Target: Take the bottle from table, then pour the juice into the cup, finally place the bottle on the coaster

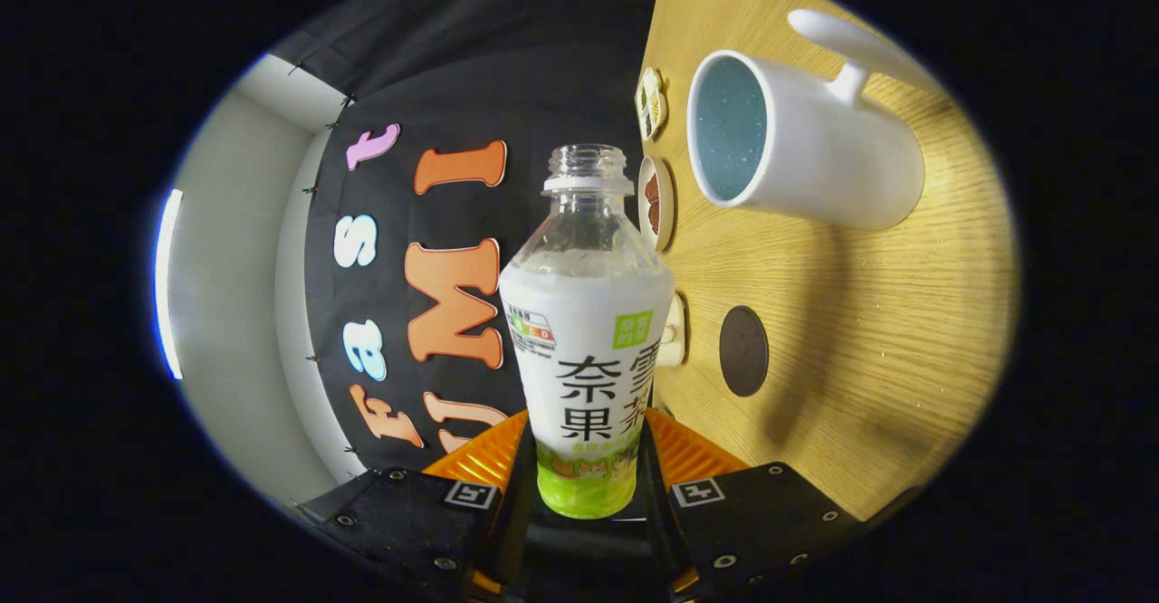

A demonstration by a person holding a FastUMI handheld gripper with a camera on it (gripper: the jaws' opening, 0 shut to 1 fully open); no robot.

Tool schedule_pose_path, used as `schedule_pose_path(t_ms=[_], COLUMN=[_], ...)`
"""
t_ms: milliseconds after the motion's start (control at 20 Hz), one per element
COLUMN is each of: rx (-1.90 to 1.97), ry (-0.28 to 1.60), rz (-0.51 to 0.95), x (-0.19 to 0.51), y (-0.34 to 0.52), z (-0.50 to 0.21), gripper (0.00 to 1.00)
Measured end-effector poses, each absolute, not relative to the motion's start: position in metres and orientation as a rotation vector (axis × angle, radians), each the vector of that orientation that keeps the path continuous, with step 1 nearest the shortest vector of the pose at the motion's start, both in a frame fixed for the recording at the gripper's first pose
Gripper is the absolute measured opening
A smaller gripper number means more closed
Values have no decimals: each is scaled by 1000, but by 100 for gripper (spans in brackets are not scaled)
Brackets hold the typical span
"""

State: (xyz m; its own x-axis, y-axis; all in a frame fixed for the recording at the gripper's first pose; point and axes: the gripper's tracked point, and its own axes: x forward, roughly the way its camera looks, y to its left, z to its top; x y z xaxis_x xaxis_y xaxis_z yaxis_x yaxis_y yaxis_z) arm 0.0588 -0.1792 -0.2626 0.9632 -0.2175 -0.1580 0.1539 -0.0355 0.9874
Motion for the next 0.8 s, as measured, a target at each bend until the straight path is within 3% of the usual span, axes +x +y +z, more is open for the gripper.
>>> schedule_pose_path(t_ms=[800], rx=[1676], ry=[-71], rz=[-300], x=[60], y=[-180], z=[-259], gripper=[55])
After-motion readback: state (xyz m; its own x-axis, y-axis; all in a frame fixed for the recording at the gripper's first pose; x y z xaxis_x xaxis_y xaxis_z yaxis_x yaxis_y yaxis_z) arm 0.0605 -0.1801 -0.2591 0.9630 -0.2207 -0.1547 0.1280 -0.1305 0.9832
